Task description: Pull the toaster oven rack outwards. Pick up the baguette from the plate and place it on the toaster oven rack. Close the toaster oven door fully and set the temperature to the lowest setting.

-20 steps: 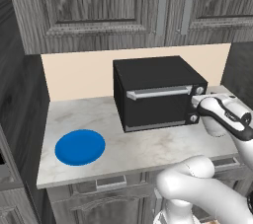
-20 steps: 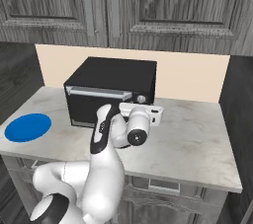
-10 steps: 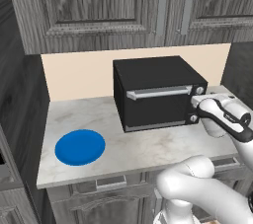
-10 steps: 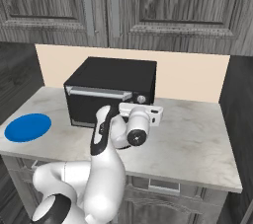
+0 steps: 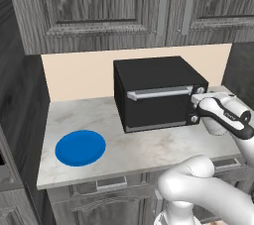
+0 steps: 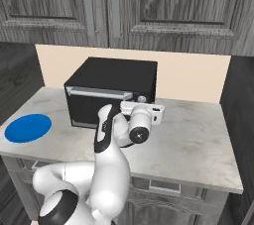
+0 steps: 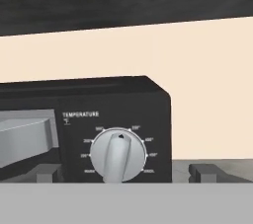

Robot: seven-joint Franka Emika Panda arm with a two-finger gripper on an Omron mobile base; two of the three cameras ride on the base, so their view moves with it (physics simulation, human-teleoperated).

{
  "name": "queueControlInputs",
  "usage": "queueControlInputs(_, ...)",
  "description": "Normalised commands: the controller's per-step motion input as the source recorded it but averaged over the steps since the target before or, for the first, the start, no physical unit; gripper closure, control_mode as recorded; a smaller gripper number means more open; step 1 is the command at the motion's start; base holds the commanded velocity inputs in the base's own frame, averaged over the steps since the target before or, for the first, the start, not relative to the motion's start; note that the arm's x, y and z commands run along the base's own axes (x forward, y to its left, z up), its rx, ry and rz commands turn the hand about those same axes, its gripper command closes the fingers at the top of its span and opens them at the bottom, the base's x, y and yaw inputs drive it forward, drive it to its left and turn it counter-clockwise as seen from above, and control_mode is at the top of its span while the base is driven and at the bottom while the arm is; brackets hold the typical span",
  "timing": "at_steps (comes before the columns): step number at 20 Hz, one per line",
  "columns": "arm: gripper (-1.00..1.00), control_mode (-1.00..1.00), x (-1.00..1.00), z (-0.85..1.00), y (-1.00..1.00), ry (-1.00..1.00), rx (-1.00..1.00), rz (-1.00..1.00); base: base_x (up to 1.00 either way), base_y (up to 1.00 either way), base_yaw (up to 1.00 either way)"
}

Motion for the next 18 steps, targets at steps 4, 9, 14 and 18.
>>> queueControlInputs(4,-1.0,-1.0,0.0,0.0,0.0,0.0,0.0,0.0,0.0,0.0,0.0)
queueControlInputs(9,-1.0,-1.0,0.0,0.0,0.0,0.0,0.0,0.0,0.0,0.0,0.0)
queueControlInputs(14,-1.0,-1.0,0.03,0.0,0.02,0.0,0.0,0.0,0.0,0.0,0.0)
queueControlInputs(18,-1.0,-1.0,0.04,0.0,0.04,0.0,0.0,0.0,0.0,0.0,0.0)
